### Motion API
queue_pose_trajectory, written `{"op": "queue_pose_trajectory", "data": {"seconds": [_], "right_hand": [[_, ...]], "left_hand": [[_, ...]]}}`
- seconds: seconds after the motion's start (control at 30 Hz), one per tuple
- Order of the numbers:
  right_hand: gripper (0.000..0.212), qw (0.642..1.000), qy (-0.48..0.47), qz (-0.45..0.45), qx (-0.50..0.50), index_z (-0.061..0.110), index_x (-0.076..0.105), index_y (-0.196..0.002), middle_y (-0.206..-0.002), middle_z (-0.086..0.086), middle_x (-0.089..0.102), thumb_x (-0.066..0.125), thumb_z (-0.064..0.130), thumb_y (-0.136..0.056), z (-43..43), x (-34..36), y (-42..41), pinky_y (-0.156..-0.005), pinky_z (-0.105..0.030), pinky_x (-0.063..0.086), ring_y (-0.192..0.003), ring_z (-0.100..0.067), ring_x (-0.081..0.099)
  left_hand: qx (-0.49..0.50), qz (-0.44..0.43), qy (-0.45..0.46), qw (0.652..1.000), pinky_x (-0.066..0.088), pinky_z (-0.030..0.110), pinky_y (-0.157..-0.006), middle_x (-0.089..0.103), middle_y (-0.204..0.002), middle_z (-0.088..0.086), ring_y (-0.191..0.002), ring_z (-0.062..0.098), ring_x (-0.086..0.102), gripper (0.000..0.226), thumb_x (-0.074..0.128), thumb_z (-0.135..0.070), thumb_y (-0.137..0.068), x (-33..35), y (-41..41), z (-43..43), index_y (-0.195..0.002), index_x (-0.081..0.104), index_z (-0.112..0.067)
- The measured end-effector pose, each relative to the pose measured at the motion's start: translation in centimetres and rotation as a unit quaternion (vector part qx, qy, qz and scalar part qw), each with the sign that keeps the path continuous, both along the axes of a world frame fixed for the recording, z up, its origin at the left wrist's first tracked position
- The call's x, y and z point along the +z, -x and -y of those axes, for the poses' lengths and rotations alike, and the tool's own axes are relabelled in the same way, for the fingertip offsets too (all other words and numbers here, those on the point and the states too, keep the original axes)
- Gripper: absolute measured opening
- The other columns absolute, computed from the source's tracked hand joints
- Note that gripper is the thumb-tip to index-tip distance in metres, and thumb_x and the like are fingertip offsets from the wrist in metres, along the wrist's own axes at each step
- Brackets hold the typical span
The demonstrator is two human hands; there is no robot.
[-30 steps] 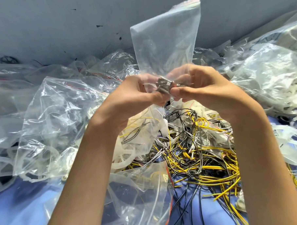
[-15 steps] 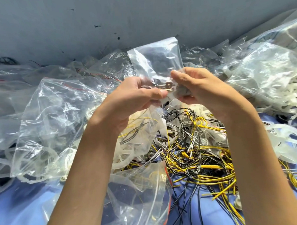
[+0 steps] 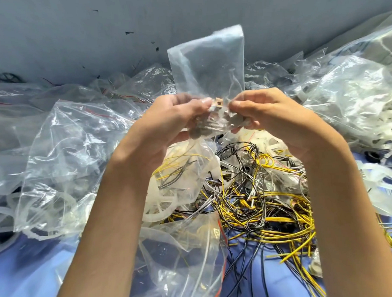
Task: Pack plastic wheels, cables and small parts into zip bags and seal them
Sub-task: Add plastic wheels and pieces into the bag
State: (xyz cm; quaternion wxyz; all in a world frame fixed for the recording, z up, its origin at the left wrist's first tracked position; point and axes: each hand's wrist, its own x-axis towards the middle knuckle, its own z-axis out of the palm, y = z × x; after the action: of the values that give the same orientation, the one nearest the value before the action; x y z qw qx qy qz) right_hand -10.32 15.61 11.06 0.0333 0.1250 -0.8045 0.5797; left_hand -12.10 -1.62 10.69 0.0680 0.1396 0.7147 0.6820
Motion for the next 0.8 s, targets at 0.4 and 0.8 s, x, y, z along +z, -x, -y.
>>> {"op": "queue_pose_trajectory", "data": {"seconds": [0.4, 0.8], "right_hand": [[0.084, 0.995, 0.061, -0.072, -0.025, 0.039, 0.022, -0.148, -0.065, 0.006, 0.063, 0.059, -0.006, -0.087, -0.3, -0.6, 0.7, -0.060, -0.015, 0.048, -0.061, -0.004, 0.058], [0.049, 0.997, 0.057, -0.040, -0.019, 0.011, 0.063, -0.117, -0.084, -0.003, 0.061, 0.071, -0.007, -0.073, -0.3, -0.8, 0.6, -0.074, -0.013, 0.050, -0.071, -0.003, 0.060]], "left_hand": [[0.138, -0.198, 0.037, 0.970, 0.048, 0.013, -0.053, 0.066, -0.074, -0.003, -0.052, 0.001, 0.061, 0.065, 0.067, -0.010, -0.086, -1.1, 0.4, -0.6, -0.118, 0.017, -0.034], [0.074, -0.116, 0.027, 0.990, 0.044, 0.012, -0.049, 0.067, -0.085, 0.001, -0.059, -0.001, 0.061, 0.046, 0.076, -0.006, -0.076, -1.5, 1.0, -0.2, -0.118, 0.058, -0.010]]}}
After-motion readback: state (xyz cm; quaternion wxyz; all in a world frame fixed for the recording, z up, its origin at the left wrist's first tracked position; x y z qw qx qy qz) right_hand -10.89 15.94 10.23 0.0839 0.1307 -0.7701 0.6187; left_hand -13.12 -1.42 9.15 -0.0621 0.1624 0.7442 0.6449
